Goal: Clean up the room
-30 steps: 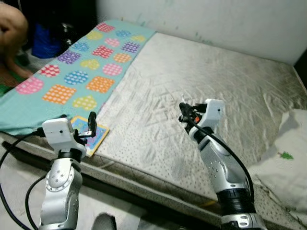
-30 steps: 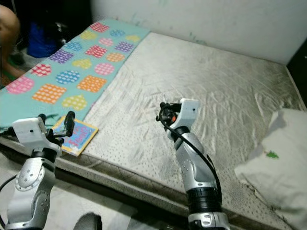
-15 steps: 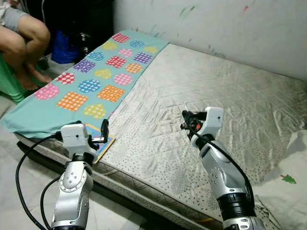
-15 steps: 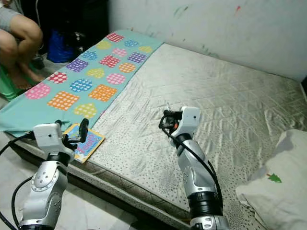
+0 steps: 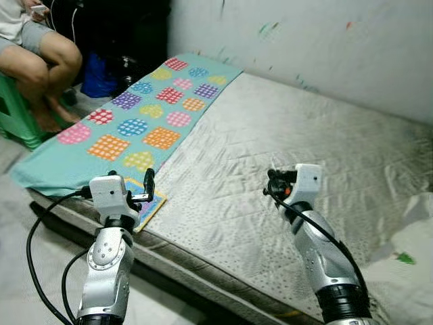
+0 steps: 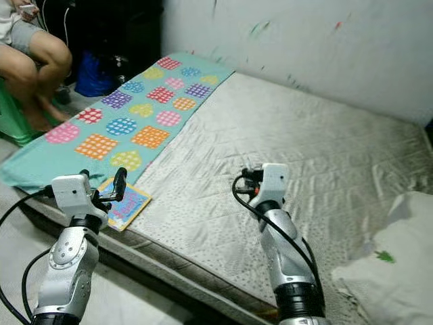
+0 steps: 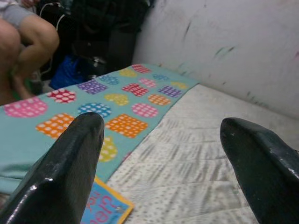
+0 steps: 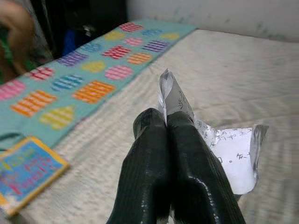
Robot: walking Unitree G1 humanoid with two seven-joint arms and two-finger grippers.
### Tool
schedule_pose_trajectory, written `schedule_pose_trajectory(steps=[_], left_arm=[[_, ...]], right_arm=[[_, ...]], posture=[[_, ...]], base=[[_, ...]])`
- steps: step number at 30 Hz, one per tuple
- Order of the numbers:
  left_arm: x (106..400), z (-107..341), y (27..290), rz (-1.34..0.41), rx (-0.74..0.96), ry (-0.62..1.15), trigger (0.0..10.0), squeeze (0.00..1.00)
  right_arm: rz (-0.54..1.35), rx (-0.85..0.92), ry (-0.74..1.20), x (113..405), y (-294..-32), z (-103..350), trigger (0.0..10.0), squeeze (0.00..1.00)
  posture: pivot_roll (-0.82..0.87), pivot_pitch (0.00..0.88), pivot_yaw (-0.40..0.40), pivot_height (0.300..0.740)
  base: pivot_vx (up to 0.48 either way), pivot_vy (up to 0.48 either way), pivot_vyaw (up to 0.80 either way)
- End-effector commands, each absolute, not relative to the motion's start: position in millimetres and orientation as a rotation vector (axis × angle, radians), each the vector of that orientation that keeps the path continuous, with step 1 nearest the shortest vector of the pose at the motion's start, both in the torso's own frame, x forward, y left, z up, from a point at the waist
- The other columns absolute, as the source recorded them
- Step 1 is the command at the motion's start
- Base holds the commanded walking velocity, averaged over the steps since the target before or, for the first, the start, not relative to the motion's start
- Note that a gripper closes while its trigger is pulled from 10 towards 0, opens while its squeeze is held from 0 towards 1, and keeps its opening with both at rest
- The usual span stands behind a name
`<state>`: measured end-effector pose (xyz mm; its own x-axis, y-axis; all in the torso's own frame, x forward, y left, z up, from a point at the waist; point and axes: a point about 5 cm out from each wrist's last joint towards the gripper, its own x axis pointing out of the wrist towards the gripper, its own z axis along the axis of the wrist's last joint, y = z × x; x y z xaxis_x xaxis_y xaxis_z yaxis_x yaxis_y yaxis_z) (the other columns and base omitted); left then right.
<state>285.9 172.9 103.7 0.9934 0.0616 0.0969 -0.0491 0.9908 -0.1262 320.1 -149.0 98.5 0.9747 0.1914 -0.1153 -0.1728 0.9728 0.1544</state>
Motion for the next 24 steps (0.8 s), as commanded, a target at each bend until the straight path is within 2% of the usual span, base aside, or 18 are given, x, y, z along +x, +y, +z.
schedule_pose_trajectory(steps=[1, 6, 11, 12, 13, 15, 16, 18, 24], left_arm=[[285, 101, 173, 0.084, -0.137, -0.102, 10.0, 0.0], [282, 99, 171, 0.118, -0.164, -0.107, 10.0, 0.0], [288, 101, 157, 0.009, -0.138, -0.091, 10.0, 0.0], [289, 102, 155, -0.005, -0.132, -0.091, 10.0, 0.0], [291, 104, 154, -0.023, -0.126, -0.092, 10.0, 0.0], [292, 105, 153, -0.038, -0.12, -0.091, 10.0, 0.0], [293, 107, 156, -0.062, -0.105, -0.088, 10.0, 0.0], [296, 107, 158, -0.089, -0.081, -0.079, 10.0, 0.0], [301, 116, 164, -0.098, -0.072, -0.084, 10.0, 0.0]], right_arm=[[0.215, 0.107, 0.137, 318, -151, 101, 10.0, 0.0], [0.226, 0.077, 0.14, 321, -155, 104, 10.0, 0.0], [0.175, 0.125, 0.103, 327, -148, 106, 10.0, 0.0], [0.17, 0.131, 0.098, 326, -148, 107, 10.0, 0.0], [0.161, 0.14, 0.09, 326, -146, 107, 10.0, 0.0], [0.149, 0.147, 0.083, 326, -146, 108, 10.0, 0.0], [0.125, 0.161, 0.065, 325, -145, 109, 10.0, 0.0], [0.078, 0.189, 0.032, 323, -150, 112, 10.0, 0.0], [0.031, 0.216, 0.009, 315, -156, 114, 10.0, 0.0]], posture=[[-0.06, 0.0, -0.173, 0.74], [-0.06, 0.0, -0.18, 0.74], [-0.07, 0.0, -0.075, 0.74], [-0.07, 0.0, -0.075, 0.74], [-0.08, 0.0, -0.031, 0.74], [-0.08, 0.0, -0.031, 0.74], [-0.1, 0.0, 0.025, 0.74], [-0.11, 0.0, 0.056, 0.74], [-0.12, 0.0, 0.072, 0.74]], base=[[0.0, 0.0, 0.0], [0.0, 0.0, 0.0], [0.0, 0.0, 0.0], [0.0, 0.0, 0.0], [0.0, 0.0, 0.0], [0.0, 0.0, 0.0], [0.0, 0.0, 0.0], [0.0, 0.0, 0.0], [0.0, 0.0, 0.0]])
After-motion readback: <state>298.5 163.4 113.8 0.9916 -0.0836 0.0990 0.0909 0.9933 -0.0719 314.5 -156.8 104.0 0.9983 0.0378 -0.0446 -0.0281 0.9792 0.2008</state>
